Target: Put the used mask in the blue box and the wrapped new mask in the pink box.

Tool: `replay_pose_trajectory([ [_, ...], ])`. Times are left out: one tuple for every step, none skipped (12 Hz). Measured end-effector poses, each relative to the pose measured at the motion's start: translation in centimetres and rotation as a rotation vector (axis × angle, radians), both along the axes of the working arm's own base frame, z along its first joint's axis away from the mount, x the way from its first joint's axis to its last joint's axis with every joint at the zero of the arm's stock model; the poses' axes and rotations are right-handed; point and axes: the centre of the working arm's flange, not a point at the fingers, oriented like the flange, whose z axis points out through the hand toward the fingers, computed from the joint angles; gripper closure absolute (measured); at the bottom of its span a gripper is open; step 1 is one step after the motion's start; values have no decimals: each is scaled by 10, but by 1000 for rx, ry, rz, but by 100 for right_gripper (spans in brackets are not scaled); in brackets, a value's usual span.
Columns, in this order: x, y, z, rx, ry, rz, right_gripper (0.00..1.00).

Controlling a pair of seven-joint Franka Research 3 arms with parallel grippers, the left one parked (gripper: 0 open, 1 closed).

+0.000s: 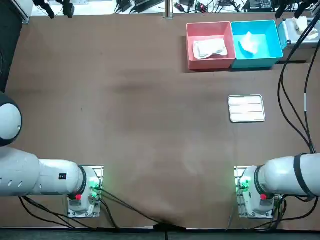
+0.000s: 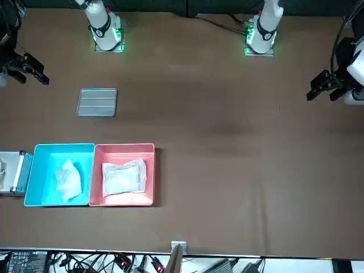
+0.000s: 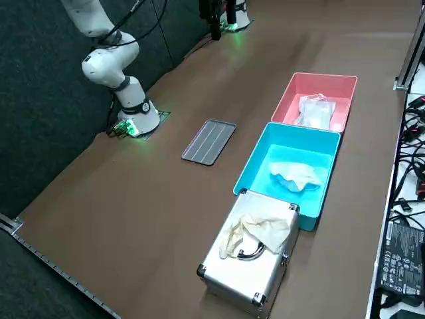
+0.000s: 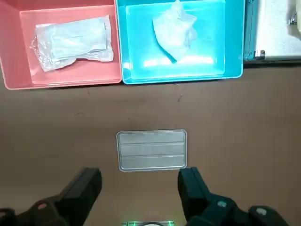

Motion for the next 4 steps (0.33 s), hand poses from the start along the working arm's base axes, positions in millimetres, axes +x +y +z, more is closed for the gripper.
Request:
replay_pose_trajectory([
  [-1, 2, 1, 0, -1, 4, 0],
  [-1, 4, 1, 0, -1, 7, 0],
  [-1, 5, 1, 0, -1, 9, 0],
  [-2, 5, 1, 0, 0, 9, 0],
])
